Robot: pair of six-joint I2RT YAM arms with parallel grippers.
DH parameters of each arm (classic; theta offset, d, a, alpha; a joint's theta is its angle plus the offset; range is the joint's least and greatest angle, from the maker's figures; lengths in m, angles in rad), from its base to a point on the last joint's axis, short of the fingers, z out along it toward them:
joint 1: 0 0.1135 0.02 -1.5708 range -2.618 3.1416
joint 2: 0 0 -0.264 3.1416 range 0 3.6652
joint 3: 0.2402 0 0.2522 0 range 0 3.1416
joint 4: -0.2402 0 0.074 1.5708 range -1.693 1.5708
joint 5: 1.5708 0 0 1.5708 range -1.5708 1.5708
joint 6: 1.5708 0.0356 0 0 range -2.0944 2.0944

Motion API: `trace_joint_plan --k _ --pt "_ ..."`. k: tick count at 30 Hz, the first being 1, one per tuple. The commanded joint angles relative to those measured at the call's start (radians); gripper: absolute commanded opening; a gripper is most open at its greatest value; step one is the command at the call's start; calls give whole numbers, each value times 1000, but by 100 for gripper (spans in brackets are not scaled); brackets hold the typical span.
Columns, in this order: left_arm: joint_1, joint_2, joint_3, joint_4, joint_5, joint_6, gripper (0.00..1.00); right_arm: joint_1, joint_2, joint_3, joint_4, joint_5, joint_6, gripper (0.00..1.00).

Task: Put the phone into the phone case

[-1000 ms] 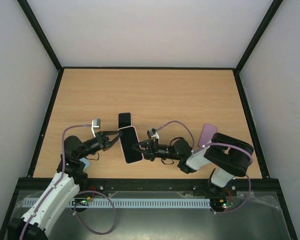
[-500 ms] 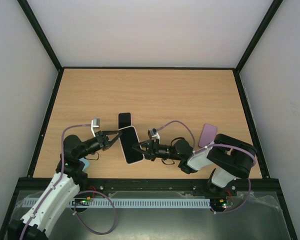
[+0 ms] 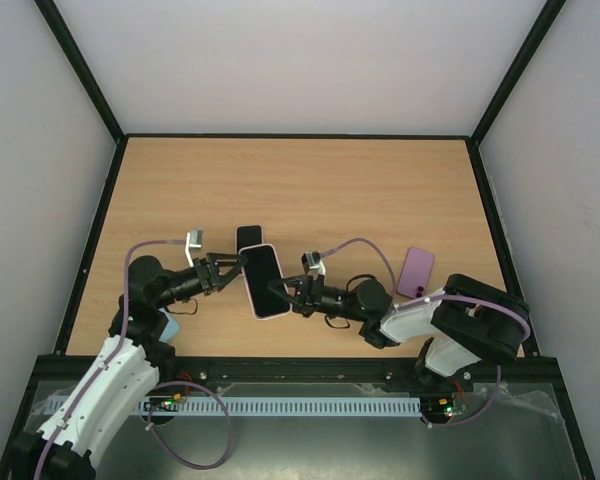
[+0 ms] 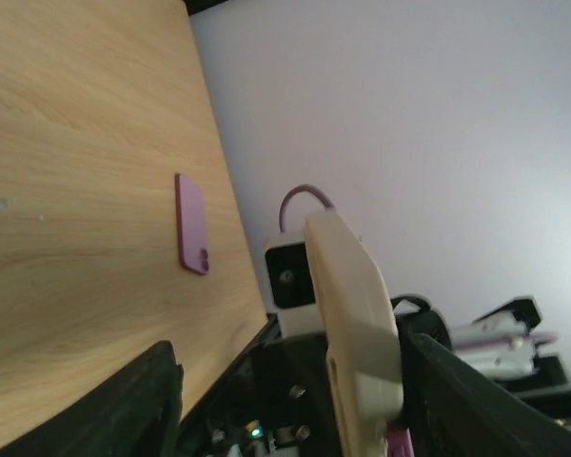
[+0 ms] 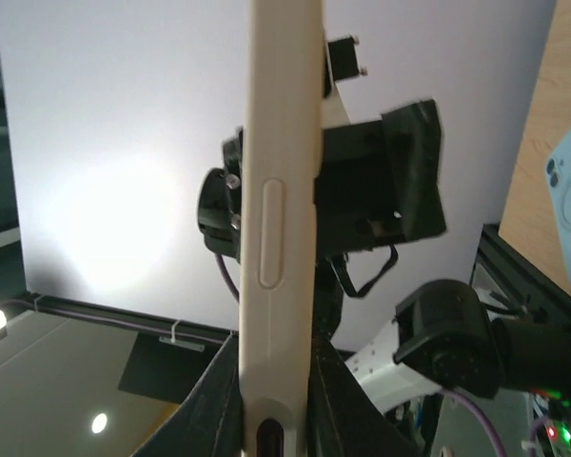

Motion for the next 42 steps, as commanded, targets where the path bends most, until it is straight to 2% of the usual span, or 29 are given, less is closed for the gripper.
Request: trace_joint_plan --k 1,6,10,17,19,20,24,27,33,35,42 --pt "3 -7 -11 4 73 -13 69 4 -81 28 44 137 -58 13" --pt "-18 -23 -70 122 94 -93 77 2 -143 53 -105 225 -119 13" --pt "-97 -13 -76 150 58 -91 81 -2 -173 86 -221 259 -172 13" --pt "-224 74 -76 260 -14 -97 80 -5 -167 99 -241 280 -174 13" --pt "-231 83 -74 276 -22 -99 74 -7 -168 93 -245 292 -170 14" --pt "-232 87 -74 275 -25 -97 67 -8 -170 86 -248 299 -170 13" --pt "-231 82 -67 225 -55 -67 31 -13 -188 72 -263 319 -171 13" --pt "-231 82 -42 93 -92 -6 5 -14 -204 67 -297 326 -186 14" --pt "-231 105 17 -59 -120 102 2 -16 -247 67 -386 327 -225 23" --pt "-231 109 36 -91 -126 124 2 -15 -266 65 -405 328 -237 23" --pt "-231 116 45 -65 -113 133 2 -15 -349 48 -460 331 -282 8"
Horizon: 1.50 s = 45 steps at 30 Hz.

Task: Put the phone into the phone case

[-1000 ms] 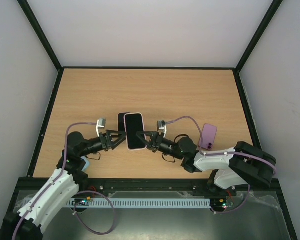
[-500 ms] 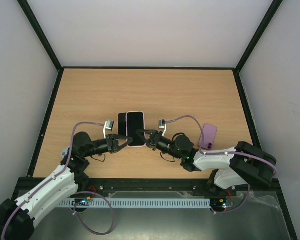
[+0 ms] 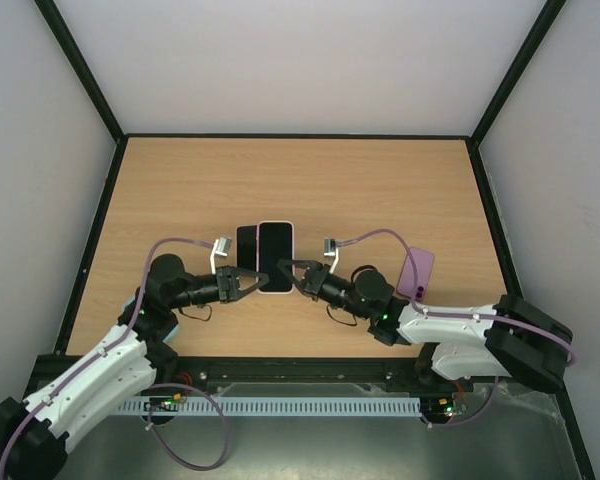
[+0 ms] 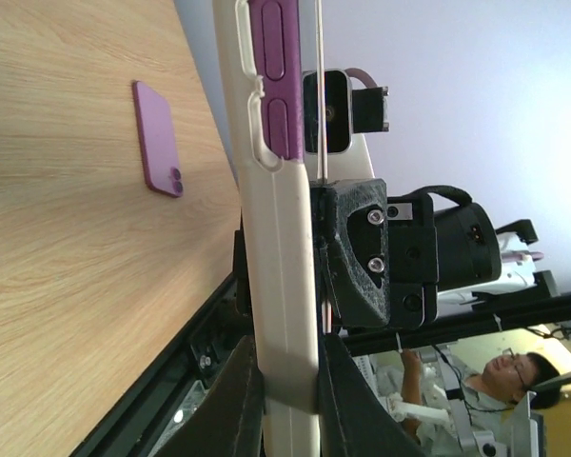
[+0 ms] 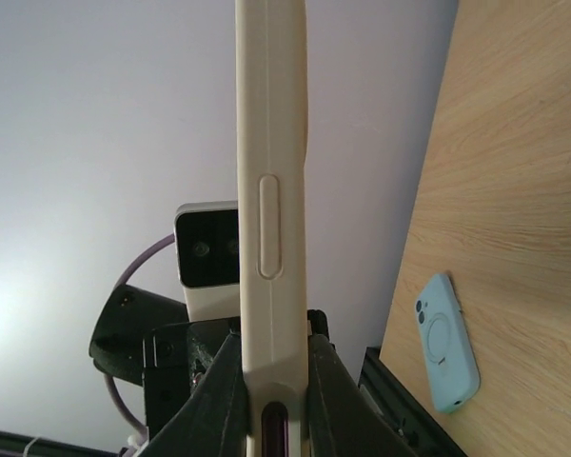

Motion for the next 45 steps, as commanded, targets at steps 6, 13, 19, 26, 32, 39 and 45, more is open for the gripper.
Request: trace_joint_plan --k 6,13,19,26,32,39,45 --pt "10 3 4 -12 -38 51 2 -6 -113 -20 2 22 -42 21" --pt "10 18 -2 -23 -66 59 12 -9 -148 -42 -51 57 -77 2" --pt "11 22 34 -175 -175 130 66 -33 -193 -29 -201 106 -143 2" --pt "28 53 86 -433 -412 204 94 -77 -181 57 -440 152 -282 2" --pt "151 123 104 -540 -463 201 97 -157 -66 108 -444 70 -324 4" --pt "326 182 102 -627 -500 211 97 -258 174 165 -324 -99 -286 4" --pt "477 173 104 -712 -520 227 96 -336 378 216 -184 -230 -224 5"
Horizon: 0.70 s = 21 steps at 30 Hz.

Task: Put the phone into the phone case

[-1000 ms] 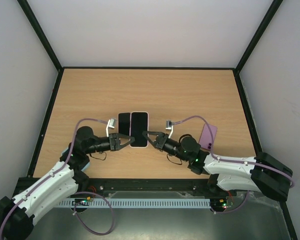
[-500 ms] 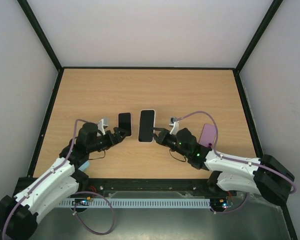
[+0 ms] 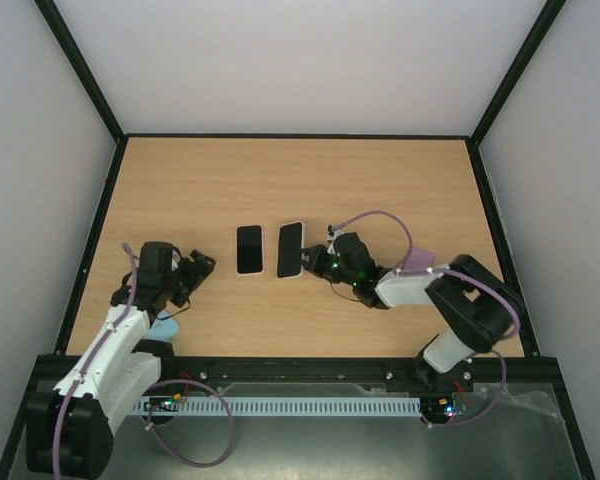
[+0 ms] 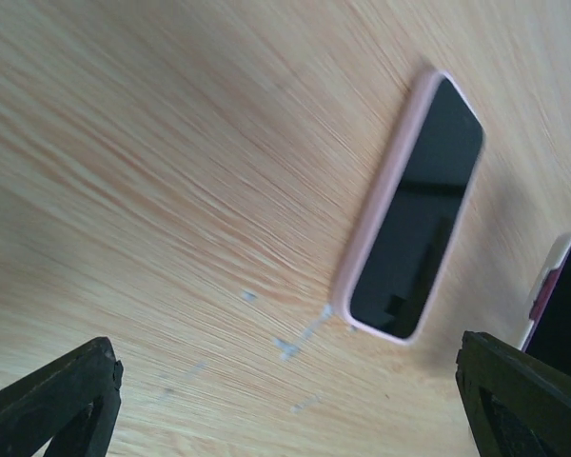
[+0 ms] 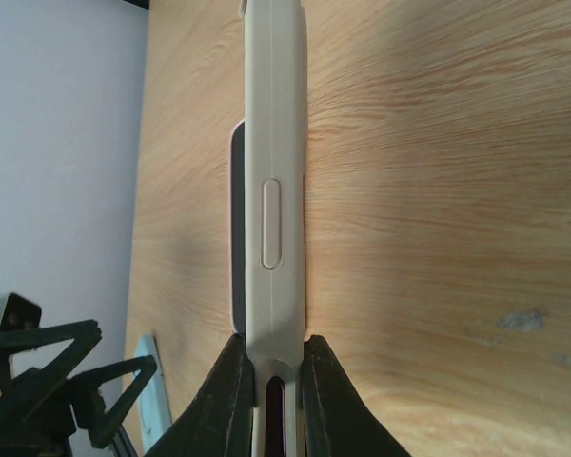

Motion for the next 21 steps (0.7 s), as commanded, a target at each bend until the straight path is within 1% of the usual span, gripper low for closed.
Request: trace_joint_plan --k 1,6,7,11,16,21 --pt "104 -7 28 -111 -20 32 96 -47 109 76 207 -126 47 6" --pt "221 2 49 -191 -45 62 96 -63 236 154 214 -167 41 8" --pt "235 5 56 -214 -70 48 96 -63 256 167 212 -169 40 9" --pt "268 38 113 -341 -261 -29 95 -69 308 190 207 -163 42 12" --pt "296 128 173 -426 -361 -83 97 -79 328 196 170 -150 36 17" --pt "347 160 172 -438 -413 -117 98 -81 299 200 71 -111 -1 27"
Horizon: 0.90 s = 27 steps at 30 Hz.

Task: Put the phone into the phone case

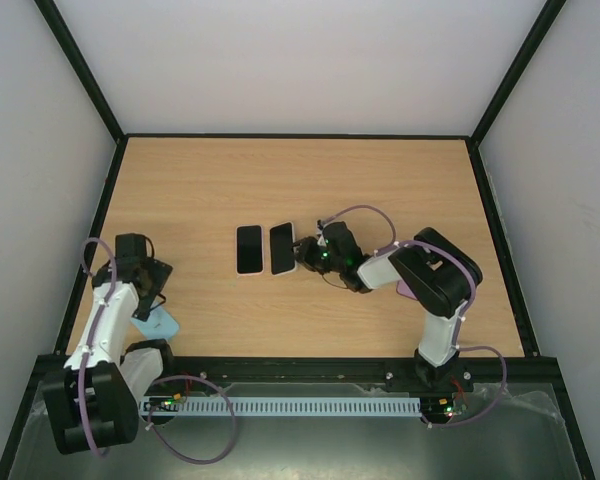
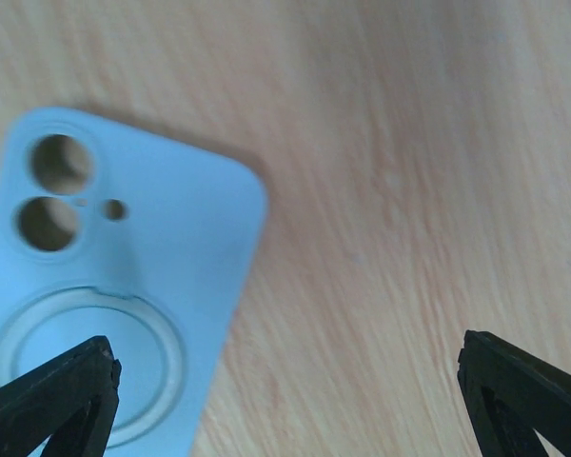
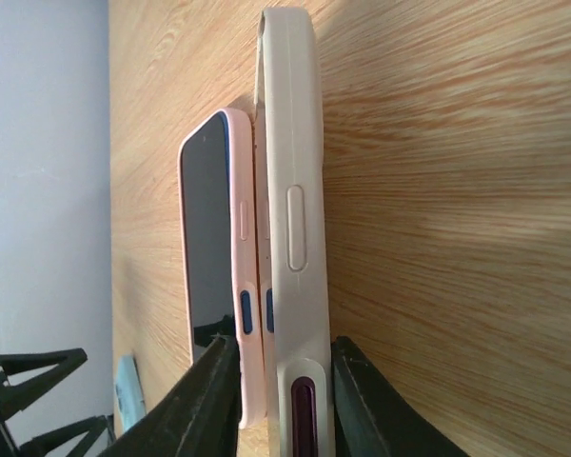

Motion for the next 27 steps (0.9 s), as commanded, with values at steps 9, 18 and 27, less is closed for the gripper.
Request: trace_joint_plan --k 9,18,27 --pt "62 13 30 -108 -200 -120 100 -10 -176 38 -255 93 -107 76" --pt "65 39 13 -110 -223 -140 99 -10 -355 0 -373 146 -138 98" --pt "51 54 -12 -86 -218 -156 99 -10 -459 -29 -425 168 -152 97"
